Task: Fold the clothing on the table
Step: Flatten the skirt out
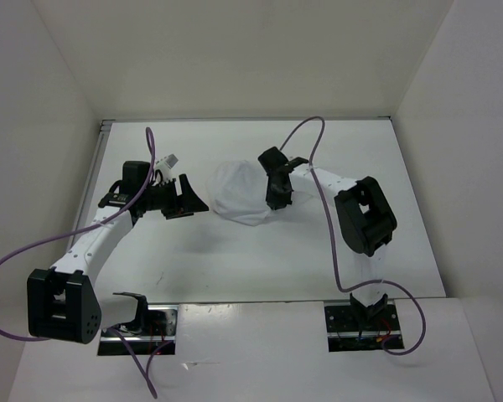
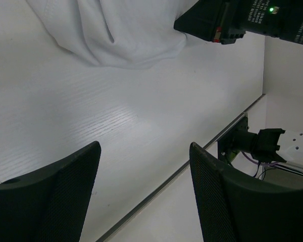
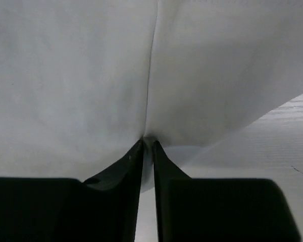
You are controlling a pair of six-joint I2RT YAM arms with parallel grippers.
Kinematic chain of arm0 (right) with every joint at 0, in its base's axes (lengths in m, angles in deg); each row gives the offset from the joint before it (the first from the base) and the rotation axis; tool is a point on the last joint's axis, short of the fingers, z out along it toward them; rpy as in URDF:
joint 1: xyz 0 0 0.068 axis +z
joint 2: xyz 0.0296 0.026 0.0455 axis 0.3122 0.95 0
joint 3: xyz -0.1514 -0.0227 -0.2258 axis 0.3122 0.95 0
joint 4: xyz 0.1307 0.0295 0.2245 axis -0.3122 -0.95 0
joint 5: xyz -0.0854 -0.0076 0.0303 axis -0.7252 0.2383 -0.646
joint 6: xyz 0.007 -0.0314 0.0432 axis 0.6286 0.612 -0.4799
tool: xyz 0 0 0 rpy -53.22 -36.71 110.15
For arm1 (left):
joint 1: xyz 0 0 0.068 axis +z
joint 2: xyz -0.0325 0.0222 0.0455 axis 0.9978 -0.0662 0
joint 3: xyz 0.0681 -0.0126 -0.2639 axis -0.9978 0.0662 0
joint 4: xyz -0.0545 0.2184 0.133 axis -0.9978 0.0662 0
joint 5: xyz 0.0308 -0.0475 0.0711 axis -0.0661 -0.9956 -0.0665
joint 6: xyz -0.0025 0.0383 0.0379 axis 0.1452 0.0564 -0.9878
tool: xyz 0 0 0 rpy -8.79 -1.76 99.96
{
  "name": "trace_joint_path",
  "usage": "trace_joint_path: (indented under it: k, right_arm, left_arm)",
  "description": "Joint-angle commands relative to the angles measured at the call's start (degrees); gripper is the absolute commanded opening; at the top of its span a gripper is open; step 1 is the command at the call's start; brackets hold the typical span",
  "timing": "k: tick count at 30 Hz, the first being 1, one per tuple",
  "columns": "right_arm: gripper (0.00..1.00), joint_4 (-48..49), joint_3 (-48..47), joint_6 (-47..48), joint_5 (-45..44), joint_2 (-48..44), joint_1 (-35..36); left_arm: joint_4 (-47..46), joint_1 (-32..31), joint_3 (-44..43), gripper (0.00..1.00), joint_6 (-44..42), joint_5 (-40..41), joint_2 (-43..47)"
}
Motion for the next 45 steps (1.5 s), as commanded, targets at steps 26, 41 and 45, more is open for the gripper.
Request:
trace_joint_path:
  k: [26,41,45]
  right_arm:
    - [0.00,-2.9,-28.7,7.5,6.4,-24.9,1.0]
    - [0.50,-4.0,-19.3,8.2,-17.3,-0.9,-10.0]
    - [0.54,-7.1,-13.2,8.8,-16.5,-4.5,-8.0]
  left_arm:
    - [-0.7,-0.1,0.2,0.78,-0.9,-0.5,1.4]
    - [-0.7,-0.1,0.2,0.78,-0.9,-0.5,1.9]
    - [-0.7,-0.1,0.2,0.78,-0.9,-0.5,1.9]
